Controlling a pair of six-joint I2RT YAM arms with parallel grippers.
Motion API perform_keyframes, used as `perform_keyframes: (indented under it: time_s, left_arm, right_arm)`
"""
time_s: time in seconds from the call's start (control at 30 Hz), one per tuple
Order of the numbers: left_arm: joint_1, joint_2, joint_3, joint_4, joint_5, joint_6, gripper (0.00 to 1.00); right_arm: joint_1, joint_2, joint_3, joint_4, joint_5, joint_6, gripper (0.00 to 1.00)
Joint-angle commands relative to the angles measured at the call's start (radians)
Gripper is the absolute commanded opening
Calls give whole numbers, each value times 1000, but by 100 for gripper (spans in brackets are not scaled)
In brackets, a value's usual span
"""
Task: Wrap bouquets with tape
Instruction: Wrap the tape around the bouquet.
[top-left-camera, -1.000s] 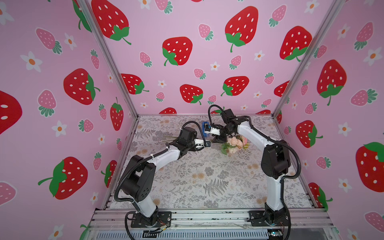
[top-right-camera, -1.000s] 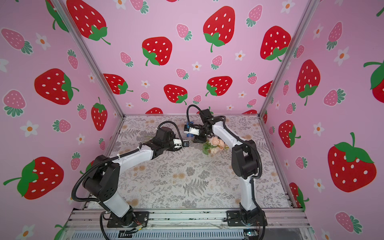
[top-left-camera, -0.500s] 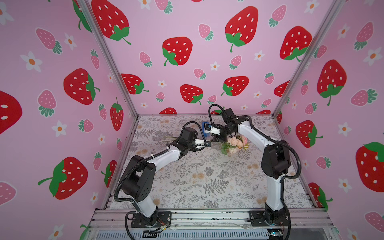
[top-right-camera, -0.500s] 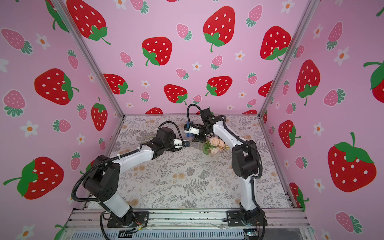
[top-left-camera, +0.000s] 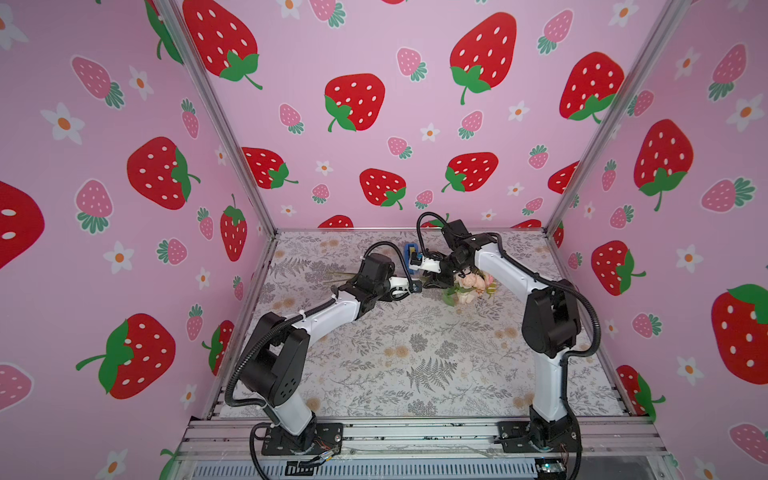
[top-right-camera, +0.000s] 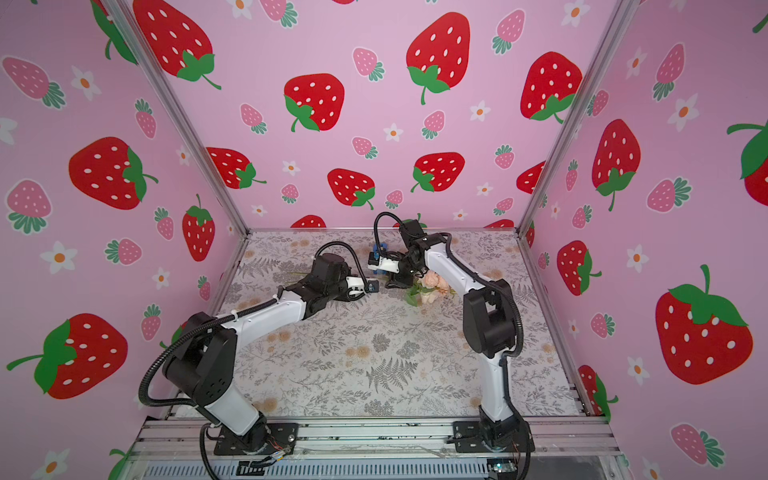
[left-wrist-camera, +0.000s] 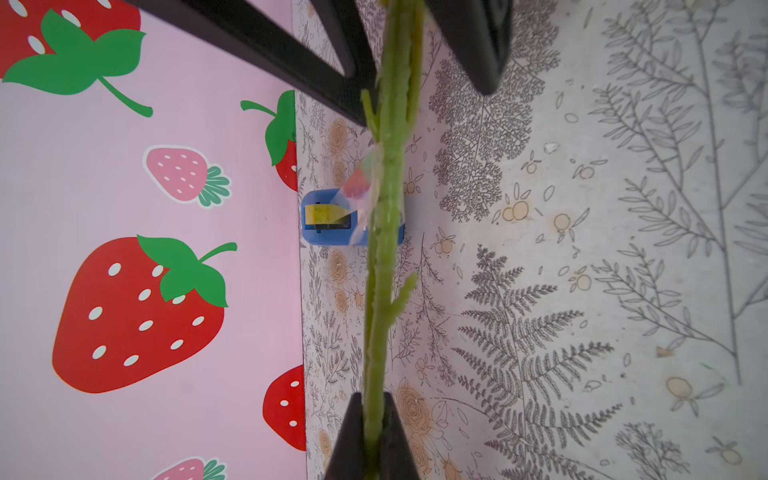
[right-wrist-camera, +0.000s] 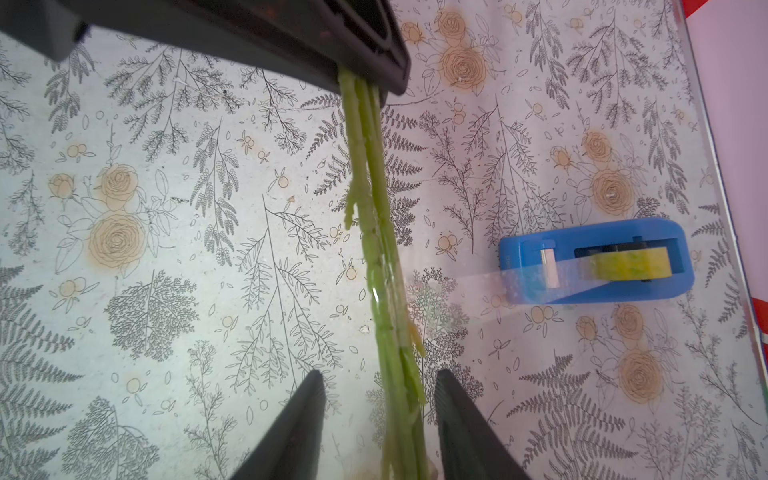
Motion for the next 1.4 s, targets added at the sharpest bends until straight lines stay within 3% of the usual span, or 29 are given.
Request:
perform_keyframes:
  time_s: [0.0,0.17,0.3,0.37,0.4,0.43,0.53,0.73,0.87,1.03,1.2,1.37]
  left_arm:
    - [-16,-37,18,29,48,-5,0]
    - [-17,-35,20,14,52,-19,0]
    - [-16,-33,34,-32,72,-54,0]
    - [-6,-43,31,-55,93,-106,4]
    - [0,-53,15,-47,102,-137,24]
    - [4,-67,-6,-34,112,-174,39]
    - [16,-123,-69,-46,145,-212,57]
    - [84,-263,-117,-182,312,-322,61]
    - [151,-316,-79,-298,447,-417,62]
    - [232,-241,74,-554,605,-437,61]
    - [238,-162,164,-650,616,-416,58]
    - [228,-67,278,-751,640,-398,62]
  right_arm:
    - [-1,32,-5,7,9,-3,44]
    - [0,36,7,38,-3,-10,28]
    - [-1,36,16,54,17,-23,1]
    - [-2,26,11,65,31,-26,0]
    - [0,18,3,73,34,-30,0]
    - [0,10,-5,81,33,-36,0]
    - [4,-8,-18,90,44,-47,0]
    - [28,-43,-64,135,123,-96,0]
    - [61,-124,-188,275,198,-141,0]
    - [103,-278,-452,618,273,-163,0]
    - [144,-385,-648,854,319,-214,0]
    - [164,-414,-711,936,340,-258,0]
